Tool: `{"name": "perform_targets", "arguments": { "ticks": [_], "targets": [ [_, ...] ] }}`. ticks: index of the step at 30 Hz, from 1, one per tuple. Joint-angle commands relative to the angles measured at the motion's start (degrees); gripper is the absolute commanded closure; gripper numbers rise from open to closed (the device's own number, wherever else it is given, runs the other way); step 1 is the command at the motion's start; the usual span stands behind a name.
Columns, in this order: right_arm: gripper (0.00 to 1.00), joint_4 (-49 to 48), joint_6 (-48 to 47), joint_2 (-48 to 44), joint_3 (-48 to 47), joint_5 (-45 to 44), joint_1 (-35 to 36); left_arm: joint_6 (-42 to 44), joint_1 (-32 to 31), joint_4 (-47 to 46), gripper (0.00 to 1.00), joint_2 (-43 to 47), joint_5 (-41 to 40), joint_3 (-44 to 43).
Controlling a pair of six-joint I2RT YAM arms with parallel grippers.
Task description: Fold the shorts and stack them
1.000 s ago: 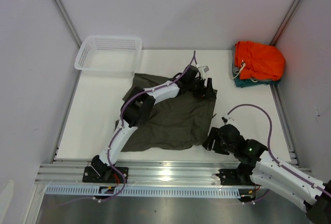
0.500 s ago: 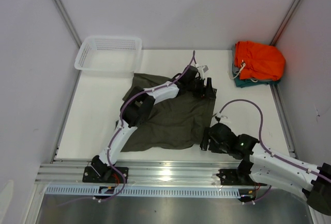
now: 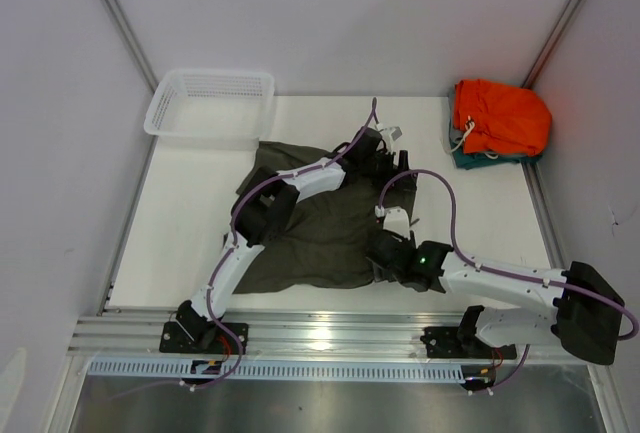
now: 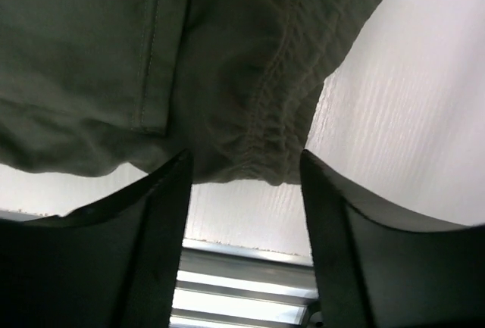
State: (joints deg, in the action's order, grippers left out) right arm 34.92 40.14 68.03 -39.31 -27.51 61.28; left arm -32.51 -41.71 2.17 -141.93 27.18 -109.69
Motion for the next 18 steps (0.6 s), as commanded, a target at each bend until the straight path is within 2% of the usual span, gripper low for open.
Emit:
{"name": "perform_targets", "arguments": {
  "ticks": [1,3,7,15,18],
  "targets": [
    [0.42,-2.12,-1.03,-1.23,-0.51,-3.78,-0.98,2.02,0.93,6.70,0.21,0.25,-3.62,2.37],
    [0.51,-3.53,-1.64,-1.67,0.72,-1.77,-2.47,2.19,0.93,6.79,0.21,0.34,-3.71,2.55],
    [0.53,-6.52,-2.96,-1.59,2.39,3.94,-7.21,2.28,0.93,6.70,0.21,0.25,-3.71,2.38],
    [0.66,-8.46,-2.70,-0.01,4.24,6.94,-7.14,2.28,0.93,6.97,0.21,-0.10,-3.71,2.20],
    [0.78,-8.38,-1.91,0.00,4.42,7.47,-6.09,2.63,0.93,7.58,0.21,-0.10,-4.24,2.02]
  ]
}}
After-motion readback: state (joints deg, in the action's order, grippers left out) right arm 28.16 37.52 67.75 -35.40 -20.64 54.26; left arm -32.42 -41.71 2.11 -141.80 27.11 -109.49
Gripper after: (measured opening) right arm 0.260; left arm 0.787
